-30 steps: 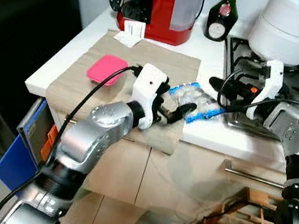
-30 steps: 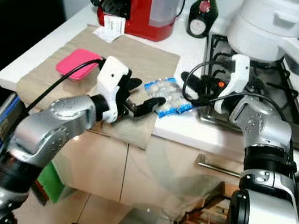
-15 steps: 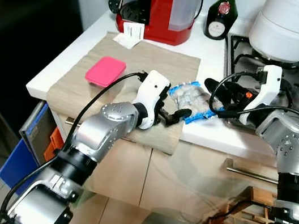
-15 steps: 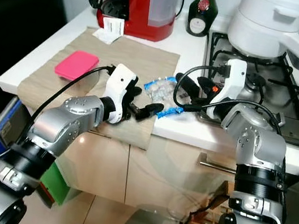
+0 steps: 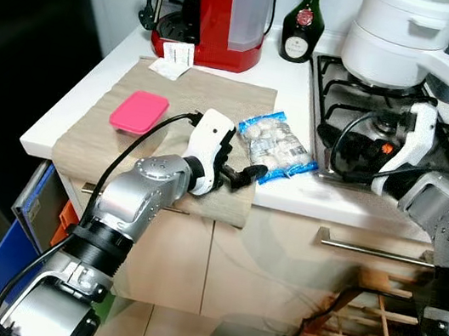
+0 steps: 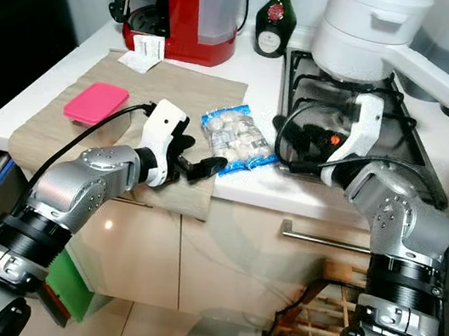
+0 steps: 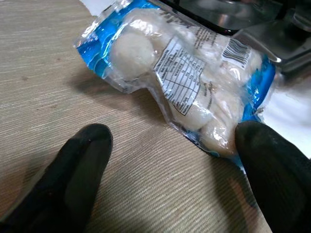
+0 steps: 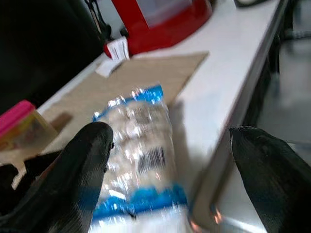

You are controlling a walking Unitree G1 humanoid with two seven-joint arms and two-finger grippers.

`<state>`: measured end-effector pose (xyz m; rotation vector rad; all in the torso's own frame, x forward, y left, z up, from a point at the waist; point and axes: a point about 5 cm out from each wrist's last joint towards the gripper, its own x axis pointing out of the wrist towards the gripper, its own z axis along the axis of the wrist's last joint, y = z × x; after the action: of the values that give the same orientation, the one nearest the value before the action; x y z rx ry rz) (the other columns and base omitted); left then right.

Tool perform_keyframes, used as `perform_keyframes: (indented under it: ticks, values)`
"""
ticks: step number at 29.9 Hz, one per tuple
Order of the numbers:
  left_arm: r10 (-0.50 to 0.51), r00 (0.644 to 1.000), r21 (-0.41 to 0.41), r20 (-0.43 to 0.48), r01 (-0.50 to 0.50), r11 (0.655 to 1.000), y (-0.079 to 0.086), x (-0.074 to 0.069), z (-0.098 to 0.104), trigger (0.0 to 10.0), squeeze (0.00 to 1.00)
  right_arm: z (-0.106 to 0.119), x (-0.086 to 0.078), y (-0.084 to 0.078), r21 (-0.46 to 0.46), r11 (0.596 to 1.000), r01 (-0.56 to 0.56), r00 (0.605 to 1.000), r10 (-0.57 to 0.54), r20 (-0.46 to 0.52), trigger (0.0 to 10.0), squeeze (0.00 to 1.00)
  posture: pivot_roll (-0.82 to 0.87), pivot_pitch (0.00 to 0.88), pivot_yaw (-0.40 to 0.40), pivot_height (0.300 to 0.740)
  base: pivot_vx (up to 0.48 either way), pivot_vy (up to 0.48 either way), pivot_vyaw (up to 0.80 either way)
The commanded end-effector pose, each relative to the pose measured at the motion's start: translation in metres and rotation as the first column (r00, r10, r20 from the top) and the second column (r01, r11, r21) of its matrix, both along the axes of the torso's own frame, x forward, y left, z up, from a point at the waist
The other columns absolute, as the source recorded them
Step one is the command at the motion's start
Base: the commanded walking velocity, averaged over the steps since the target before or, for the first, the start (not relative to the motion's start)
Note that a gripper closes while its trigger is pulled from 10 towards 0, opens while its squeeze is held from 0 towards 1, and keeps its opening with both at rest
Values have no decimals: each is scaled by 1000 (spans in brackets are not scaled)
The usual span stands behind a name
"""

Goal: Restocking fridge

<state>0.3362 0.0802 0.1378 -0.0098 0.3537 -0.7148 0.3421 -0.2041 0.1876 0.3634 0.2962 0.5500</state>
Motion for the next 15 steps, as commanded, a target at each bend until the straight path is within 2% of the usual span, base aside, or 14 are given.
perform_keyframes:
  ticks: [1,9,10,11,12,14,15]
  values:
    - [28,971,102,-239,-3,995,10,-19,-53,10000,0,-6,-1,4,-1,1000,-24,999,24,-24,10000,0,-79,47,69,740,0,0,0]
    - [34,971,97,-235,-12,995,12,-19,-51,10000,0,-13,6,23,14,994,-107,993,108,-47,10000,0,-73,46,70,740,0,0,0]
    - [34,971,94,-235,-12,995,13,-19,-50,10000,0,-12,12,24,8,994,-110,993,111,-42,10000,0,-69,44,72,740,0,0,0]
    - [33,972,93,-234,-12,996,13,-19,-50,10000,0,-11,16,24,-1,994,-109,993,109,-39,10000,184,-69,44,72,740,0,0,0]
    - [33,972,92,-234,-11,996,13,-19,-50,10000,0,-10,20,24,-18,994,-104,994,104,-30,10000,545,-69,44,72,740,0,0,0]
    - [32,972,92,-233,-11,996,13,-19,-49,10000,0,-9,22,24,-30,994,-101,995,100,-23,10000,545,-69,44,72,740,0,0,0]
    - [32,972,90,-232,-11,996,14,-19,-49,10000,0,-7,26,24,-38,995,-96,995,96,-15,10000,1000,-59,44,69,740,0,0,0]
